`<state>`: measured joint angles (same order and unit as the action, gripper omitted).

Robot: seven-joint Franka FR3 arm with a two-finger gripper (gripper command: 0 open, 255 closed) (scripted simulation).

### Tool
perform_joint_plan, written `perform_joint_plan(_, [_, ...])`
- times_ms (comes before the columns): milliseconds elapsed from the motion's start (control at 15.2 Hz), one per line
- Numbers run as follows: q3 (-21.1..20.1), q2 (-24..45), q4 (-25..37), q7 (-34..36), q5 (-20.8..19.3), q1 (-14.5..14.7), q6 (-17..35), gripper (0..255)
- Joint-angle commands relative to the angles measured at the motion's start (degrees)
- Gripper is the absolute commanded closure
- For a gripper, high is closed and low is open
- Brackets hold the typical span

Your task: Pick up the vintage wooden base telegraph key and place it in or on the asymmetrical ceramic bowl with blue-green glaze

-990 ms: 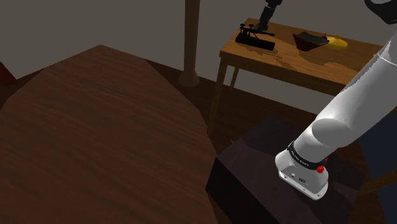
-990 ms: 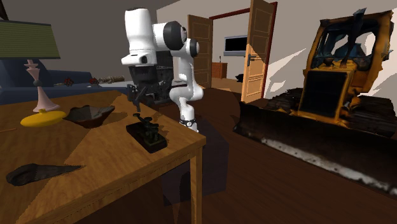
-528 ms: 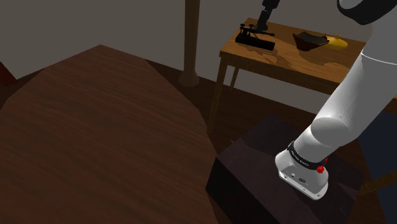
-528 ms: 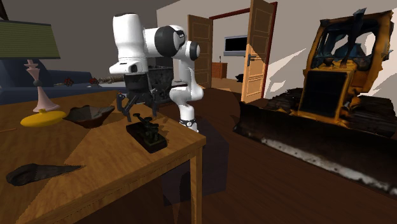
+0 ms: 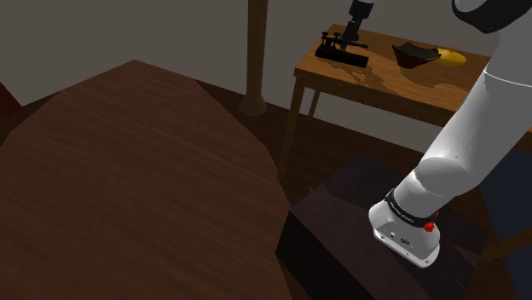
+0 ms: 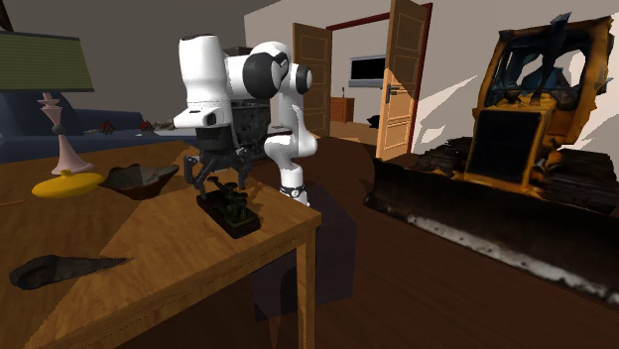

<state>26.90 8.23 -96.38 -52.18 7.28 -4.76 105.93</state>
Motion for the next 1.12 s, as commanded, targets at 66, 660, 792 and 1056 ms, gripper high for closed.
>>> perform_joint_plan(66, [0.0,0.0,0.0,0.0,0.0,0.0,0.0,0])
perform_joint_plan(660, [0.0,0.0,0.0,0.0,0.0,0.0,0.0,255])
perform_joint_plan(792, [0.0,0.0,0.0,0.0,0.0,0.0,0.0,255])
perform_joint_plan(1056, [0.1,0.0,3.0,0.2,-0.1,-0.1,-3.0,255])
